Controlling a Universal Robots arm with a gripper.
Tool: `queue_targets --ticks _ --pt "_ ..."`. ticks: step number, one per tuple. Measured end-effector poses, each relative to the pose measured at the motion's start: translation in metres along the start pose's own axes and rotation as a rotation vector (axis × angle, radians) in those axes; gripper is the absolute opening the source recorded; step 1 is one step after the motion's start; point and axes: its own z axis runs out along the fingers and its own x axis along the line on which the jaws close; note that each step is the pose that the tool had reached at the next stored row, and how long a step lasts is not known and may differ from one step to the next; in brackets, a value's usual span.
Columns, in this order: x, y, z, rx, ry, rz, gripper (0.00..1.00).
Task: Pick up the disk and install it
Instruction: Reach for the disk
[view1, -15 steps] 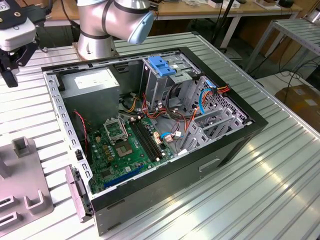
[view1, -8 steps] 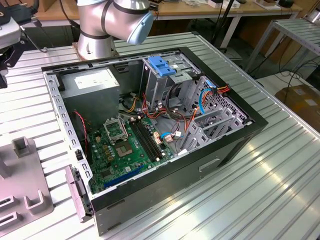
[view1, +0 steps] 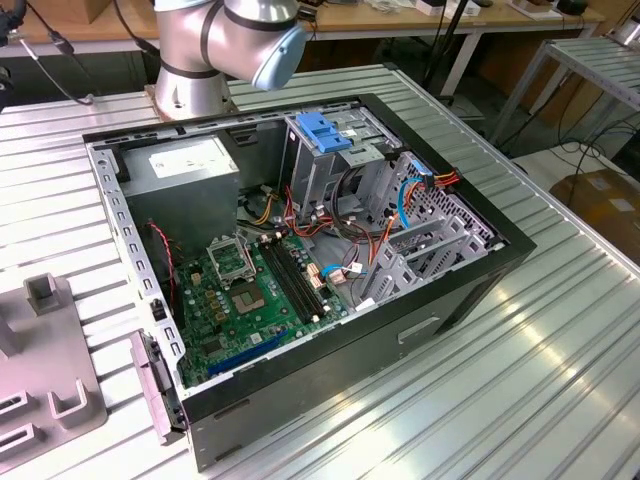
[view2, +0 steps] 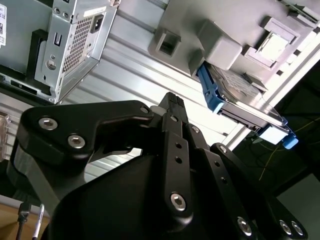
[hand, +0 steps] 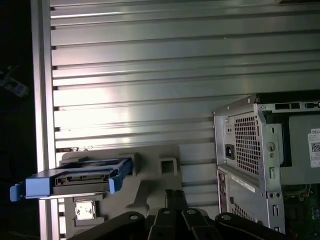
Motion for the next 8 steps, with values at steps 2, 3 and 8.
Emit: queue_targets --ticks 2,3,8 --pt "0.0061 0.0009 -0.0002 0.0001 0.0001 0.0 0.1" --pt "0.0079 0.0013 -0.0002 0.0 0.0001 0.0 0.1" --pt "0.0194 0.0033 -0.0003 0.0 0.0 0.0 0.1"
